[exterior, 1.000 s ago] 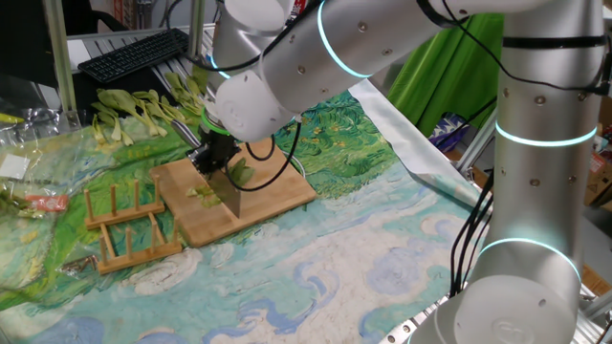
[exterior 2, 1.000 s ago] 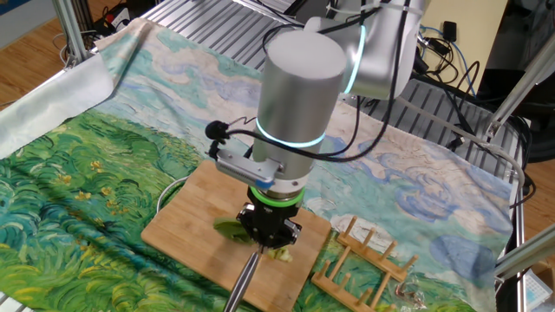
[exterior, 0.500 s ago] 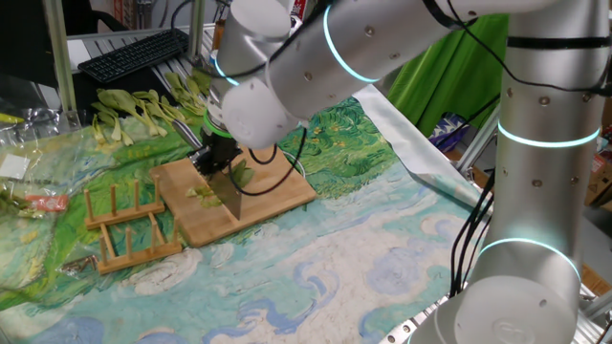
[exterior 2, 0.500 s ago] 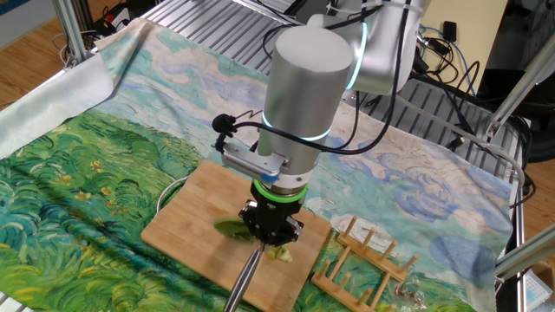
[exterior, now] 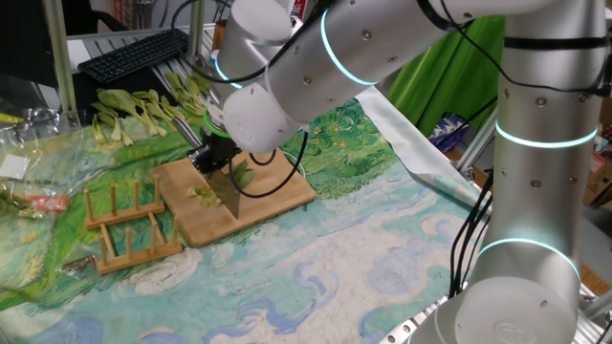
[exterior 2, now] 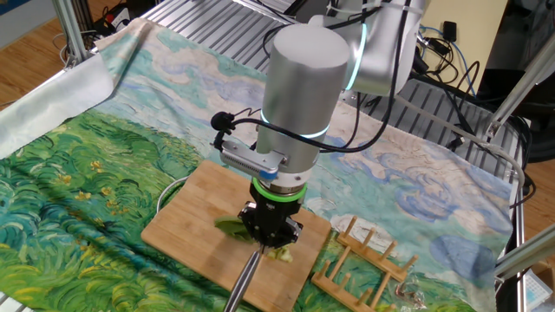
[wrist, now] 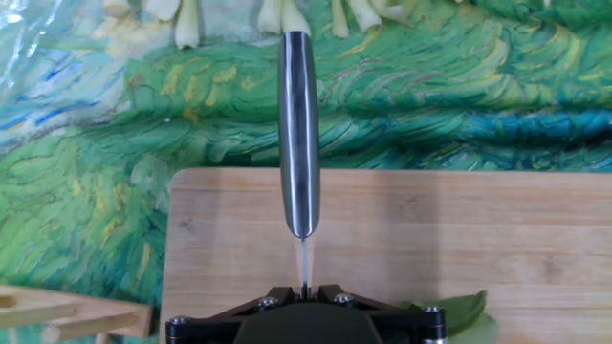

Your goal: Chop the pakchoi

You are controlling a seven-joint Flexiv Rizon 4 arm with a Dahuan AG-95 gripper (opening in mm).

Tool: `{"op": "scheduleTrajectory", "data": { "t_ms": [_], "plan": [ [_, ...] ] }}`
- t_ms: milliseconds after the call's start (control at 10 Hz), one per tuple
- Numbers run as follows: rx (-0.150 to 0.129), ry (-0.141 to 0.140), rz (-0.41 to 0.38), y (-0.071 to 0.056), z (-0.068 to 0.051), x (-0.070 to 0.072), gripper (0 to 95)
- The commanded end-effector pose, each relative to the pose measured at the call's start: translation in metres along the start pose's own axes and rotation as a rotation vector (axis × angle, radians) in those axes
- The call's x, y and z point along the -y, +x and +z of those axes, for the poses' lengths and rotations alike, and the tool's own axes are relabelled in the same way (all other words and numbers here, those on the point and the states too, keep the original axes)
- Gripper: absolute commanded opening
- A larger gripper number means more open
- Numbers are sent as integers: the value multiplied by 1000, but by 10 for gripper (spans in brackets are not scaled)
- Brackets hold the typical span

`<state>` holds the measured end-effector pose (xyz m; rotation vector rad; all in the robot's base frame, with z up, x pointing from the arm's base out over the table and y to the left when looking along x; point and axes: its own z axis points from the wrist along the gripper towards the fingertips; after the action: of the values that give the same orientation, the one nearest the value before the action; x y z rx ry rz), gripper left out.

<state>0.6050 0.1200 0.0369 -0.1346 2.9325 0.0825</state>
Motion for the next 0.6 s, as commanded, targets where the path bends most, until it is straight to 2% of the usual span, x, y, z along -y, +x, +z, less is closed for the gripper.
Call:
{"op": "scheduleTrajectory", "data": {
  "t_ms": [100,200,300,600],
  "plan": [
    [7,12,3,0,2,1,0],
    [4,12,4,0,1,1,0],
    [12,13,6,0,1,1,0],
    [2,13,12,-4,1,0,0]
  ]
}}
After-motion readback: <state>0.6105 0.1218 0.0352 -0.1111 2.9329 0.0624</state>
